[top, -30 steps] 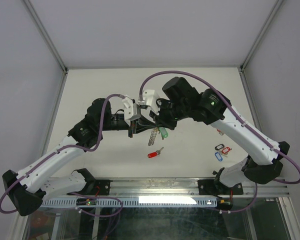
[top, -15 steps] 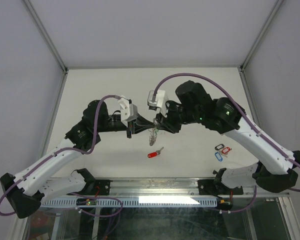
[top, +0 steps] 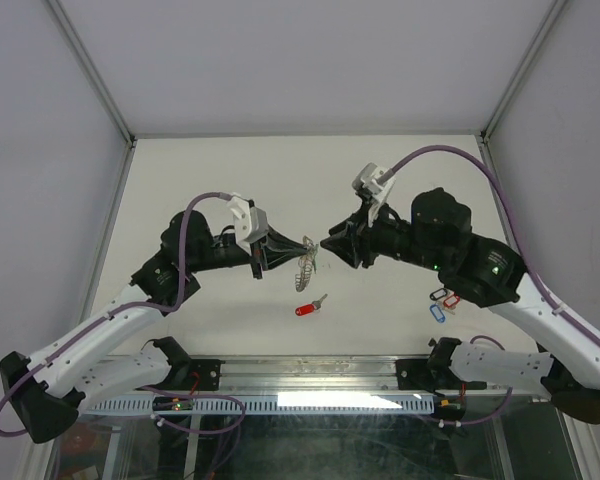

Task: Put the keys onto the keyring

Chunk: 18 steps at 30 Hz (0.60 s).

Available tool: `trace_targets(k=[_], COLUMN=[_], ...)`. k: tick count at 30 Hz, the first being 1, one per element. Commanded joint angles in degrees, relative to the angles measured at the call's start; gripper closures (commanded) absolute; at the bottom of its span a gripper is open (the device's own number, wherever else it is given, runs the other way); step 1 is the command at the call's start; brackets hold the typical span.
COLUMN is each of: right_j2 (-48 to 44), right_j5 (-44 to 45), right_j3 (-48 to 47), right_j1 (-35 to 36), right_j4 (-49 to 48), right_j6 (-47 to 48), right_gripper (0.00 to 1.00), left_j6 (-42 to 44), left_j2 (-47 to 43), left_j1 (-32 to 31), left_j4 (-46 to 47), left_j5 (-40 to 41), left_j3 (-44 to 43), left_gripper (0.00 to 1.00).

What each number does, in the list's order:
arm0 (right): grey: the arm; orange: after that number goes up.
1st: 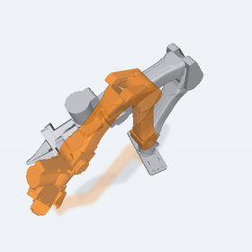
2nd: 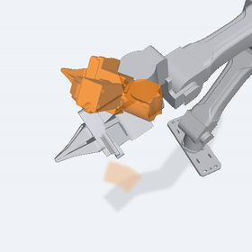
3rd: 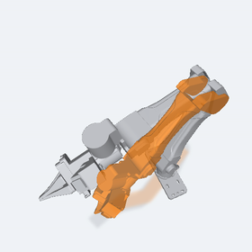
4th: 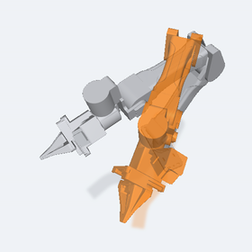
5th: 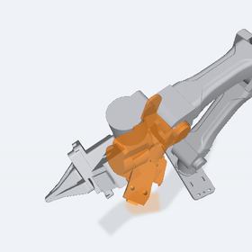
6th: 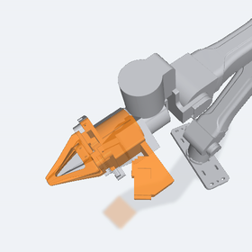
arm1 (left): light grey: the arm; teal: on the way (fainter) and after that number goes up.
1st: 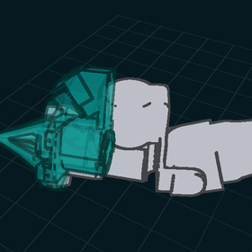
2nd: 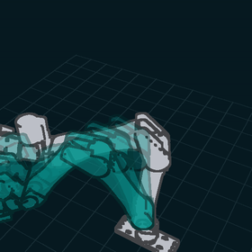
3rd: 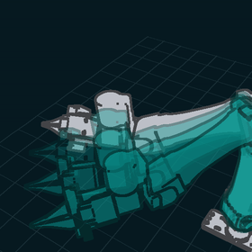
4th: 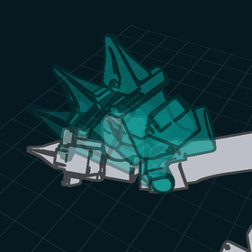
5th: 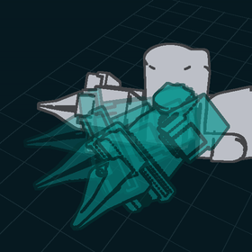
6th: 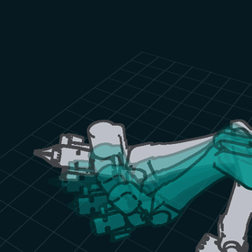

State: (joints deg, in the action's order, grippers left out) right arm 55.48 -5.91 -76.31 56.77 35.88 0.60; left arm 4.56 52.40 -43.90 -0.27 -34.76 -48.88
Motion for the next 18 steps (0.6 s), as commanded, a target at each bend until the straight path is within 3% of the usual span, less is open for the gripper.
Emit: trace_targets(k=[1,5,7,12,18], right_j2=[0.4,0.2,0.0,-1.0,-2.5], right_j5=[-1.8,-17.2,-22.2,-25.1,-21.4], right_j3=[2.5,8.3,11.2,16.1,20.6], right_j1=[-5.6,-17.7,-20.3,-20.7,-19.3], right_j4=[-9.3,-19.5,-24.9,-32.2,-36.5], right_j6=[-17.4,-29.7,-33.6,-38.5,-41.5], right_gripper=[0.64,0.64,0.64,0.63,0.63], left_j6=[-4.3,-6.6,-8.0,-9.9,-12.2], left_j2=[-2.9,-3.7,-3.7,-2.7,-1.4], left_j1=[-0.3,-0.2,-0.2,0.5,1.9], left_j4=[9.0,10.2,11.8,15.6,20.0], left_j5=[4.1,8.8,10.0,11.1,9.3], left_j3=[1.8,3.3,4.0,5.0,5.1], left_gripper=[1.00,1.00,1.00,1.00,1.00])
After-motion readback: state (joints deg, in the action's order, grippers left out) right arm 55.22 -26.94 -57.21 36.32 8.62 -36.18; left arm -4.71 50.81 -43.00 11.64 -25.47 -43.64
